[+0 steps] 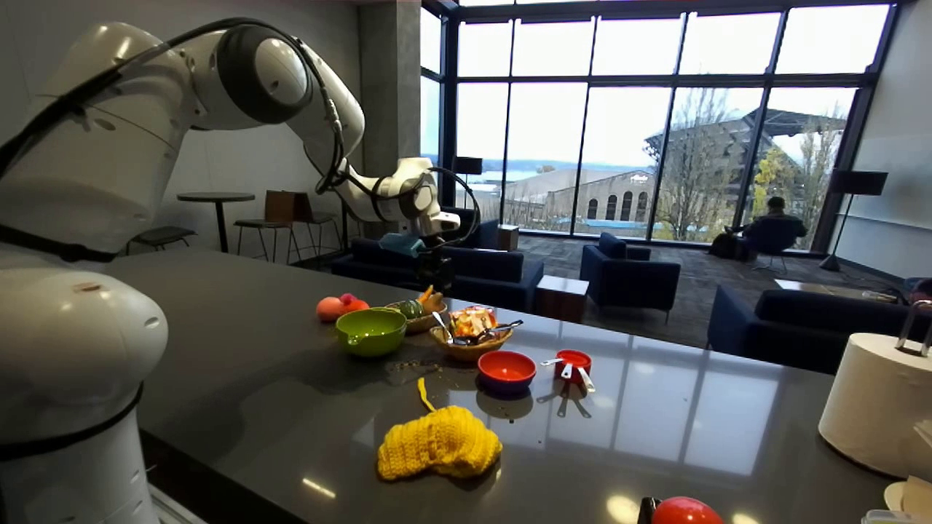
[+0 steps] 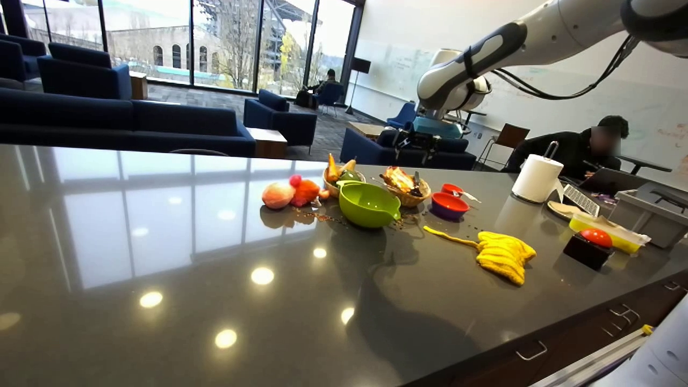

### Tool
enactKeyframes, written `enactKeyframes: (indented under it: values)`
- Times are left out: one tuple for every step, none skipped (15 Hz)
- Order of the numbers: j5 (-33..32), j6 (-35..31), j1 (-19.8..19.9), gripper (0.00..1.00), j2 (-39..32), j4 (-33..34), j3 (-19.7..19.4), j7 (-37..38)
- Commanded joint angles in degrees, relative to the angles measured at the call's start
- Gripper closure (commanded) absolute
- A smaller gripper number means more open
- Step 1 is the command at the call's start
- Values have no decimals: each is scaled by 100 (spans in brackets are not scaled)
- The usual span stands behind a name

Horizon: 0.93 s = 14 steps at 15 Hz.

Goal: Move the black ladle to the basket on the right.

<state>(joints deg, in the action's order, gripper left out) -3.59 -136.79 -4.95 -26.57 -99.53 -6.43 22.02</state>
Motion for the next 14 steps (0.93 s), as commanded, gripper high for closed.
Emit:
enactKeyframes:
  values:
    - [50,78,179,0,680,-769,288,-978]
    - [50,119,208,0,768,-871,348,-1242]
    - [29,230,224,0,856,-965,398,-1488]
    - [-9,311,234,0,930,-1060,435,-1702]
    - [-24,417,242,0,1010,-1125,467,-1871]
    - [-42,502,248,0,1082,-1194,488,-2014]
    - [-19,588,264,0,1181,-1282,518,-2158]
    - [-22,685,265,0,1244,-1336,533,-2263]
    - [-9,774,272,0,1324,-1417,554,-2369]
    - [-6,835,274,0,1403,-1498,568,-2440]
    - [0,882,273,0,1483,-1583,572,-2453]
    - [15,905,277,0,1556,-1672,580,-2497]
    - [-31,830,240,0,1180,-1294,556,-2297]
    - [-30,855,242,0,1242,-1367,562,-2337]
